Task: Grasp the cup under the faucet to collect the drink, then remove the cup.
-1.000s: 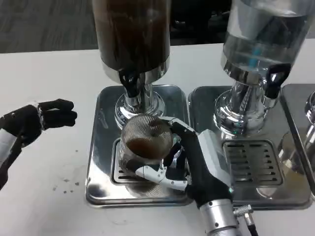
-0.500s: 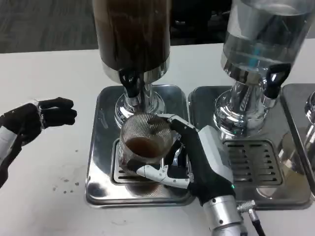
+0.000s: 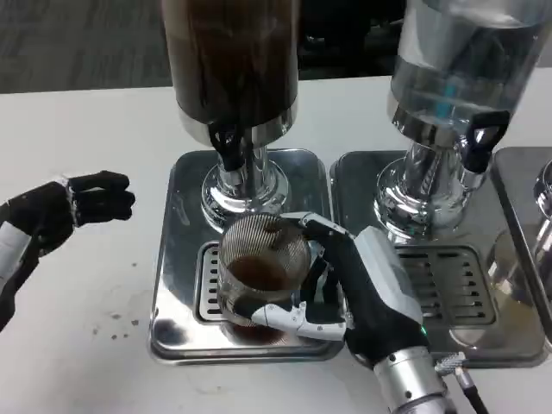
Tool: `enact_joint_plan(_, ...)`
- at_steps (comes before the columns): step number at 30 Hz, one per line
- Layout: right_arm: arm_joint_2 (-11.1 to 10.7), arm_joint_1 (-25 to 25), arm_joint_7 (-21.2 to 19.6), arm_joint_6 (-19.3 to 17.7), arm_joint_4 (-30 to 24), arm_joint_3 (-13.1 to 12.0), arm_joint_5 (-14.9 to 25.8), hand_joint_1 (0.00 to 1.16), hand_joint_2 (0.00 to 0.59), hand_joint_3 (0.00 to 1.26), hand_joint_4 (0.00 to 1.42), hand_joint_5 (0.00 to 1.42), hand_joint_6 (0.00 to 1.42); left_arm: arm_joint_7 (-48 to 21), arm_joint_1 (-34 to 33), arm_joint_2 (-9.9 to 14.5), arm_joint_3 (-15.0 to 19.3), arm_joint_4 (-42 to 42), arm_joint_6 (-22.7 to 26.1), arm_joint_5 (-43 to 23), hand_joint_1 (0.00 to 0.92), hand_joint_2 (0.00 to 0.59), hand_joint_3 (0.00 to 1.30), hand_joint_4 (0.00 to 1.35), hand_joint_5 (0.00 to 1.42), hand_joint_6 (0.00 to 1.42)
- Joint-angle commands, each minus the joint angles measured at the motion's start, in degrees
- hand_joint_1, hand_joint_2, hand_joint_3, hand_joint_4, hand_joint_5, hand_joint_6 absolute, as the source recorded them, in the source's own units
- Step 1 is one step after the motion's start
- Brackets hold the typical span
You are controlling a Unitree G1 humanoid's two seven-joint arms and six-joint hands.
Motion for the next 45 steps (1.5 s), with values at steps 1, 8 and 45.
enact_joint_plan(1, -0.65, 0.65, 1.16, -0.15, -3.63, -0.72, 0.87, 0.79, 0.246, 0.77, 0.87, 1.05, 1.25, -0.30, -0.23, 0.58, -0.46, 0.63, -0.84, 1.17, 0.000, 0.092, 0.38, 0.35, 0.35, 0.24)
enact_joint_plan(8, -2.11, 1.75, 3.99, 1.13, -7.10, -1.42, 0.82, 0.80, 0.242, 0.78, 0.87, 1.06, 1.27, -0.38, -0.33, 0.38, -0.58, 0.73, -0.92, 1.67, 0.000, 0.092, 0.37, 0.35, 0.35, 0.24)
enact_joint_plan(45, -9.47, 5.86, 15.88, 4.55, -18.21, -8.90, 4.78, 0.88, 0.195, 0.82, 0.89, 1.09, 1.34, 0.31, 2.03, 0.35, -2.92, -2.26, -3.10, 3.90, 0.000, 0.092, 0.37, 0.35, 0.35, 0.24)
